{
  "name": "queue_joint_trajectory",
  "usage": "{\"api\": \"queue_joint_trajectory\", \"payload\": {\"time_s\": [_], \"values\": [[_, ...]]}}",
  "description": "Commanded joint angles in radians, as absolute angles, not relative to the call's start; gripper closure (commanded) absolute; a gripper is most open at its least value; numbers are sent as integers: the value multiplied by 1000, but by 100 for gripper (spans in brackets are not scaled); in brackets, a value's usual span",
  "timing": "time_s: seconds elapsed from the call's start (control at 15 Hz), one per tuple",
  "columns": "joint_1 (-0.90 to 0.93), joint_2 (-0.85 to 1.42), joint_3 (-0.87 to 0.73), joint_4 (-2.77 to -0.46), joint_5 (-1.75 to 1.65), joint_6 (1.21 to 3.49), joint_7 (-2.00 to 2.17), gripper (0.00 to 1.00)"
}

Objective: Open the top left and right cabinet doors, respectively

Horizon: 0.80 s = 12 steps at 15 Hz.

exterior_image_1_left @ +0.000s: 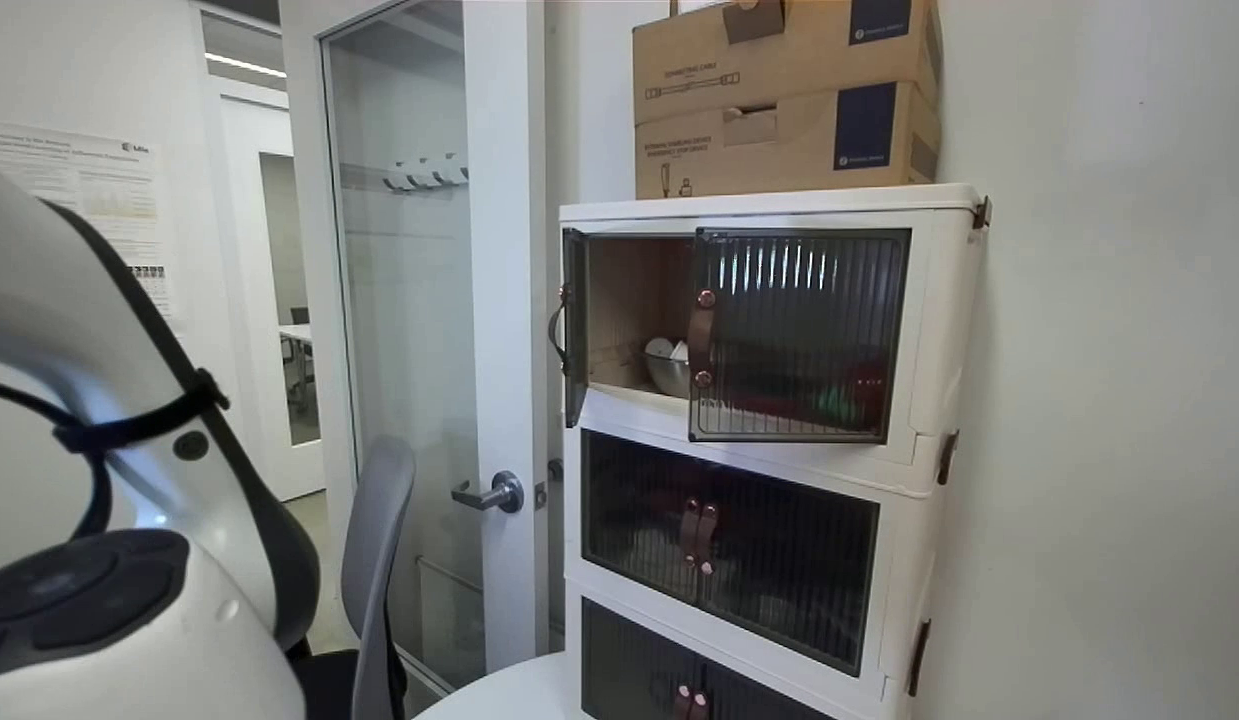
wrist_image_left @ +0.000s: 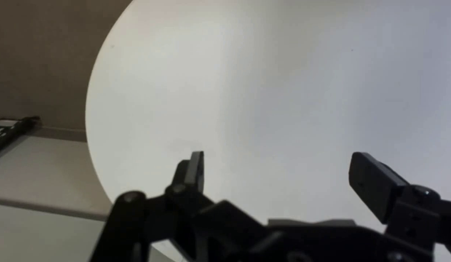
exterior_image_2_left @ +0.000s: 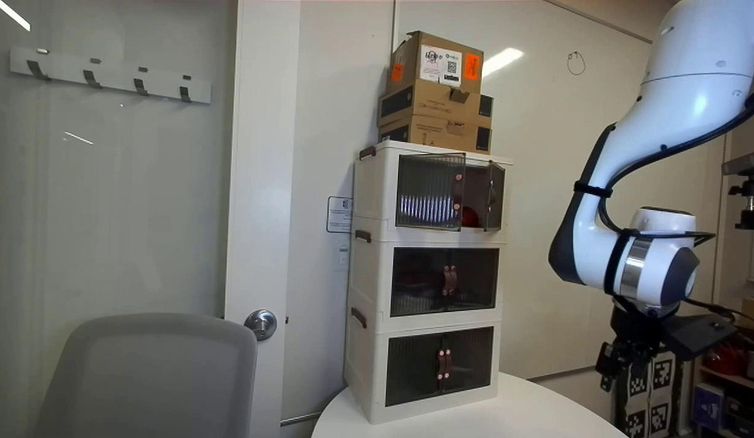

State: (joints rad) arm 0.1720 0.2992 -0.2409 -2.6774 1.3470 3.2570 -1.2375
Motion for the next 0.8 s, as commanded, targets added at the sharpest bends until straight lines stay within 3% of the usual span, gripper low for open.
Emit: {"api": "queue_joint_trajectory", "payload": {"time_s": [0.0,0.07,0.73], "values": [[86,208,-182,-2739,1110,3146,-995,0],[128,283,-207,-2701,1210,3200,-1098,0],[100,234,-189,-2720,1140,3163,-1020,0]]}}
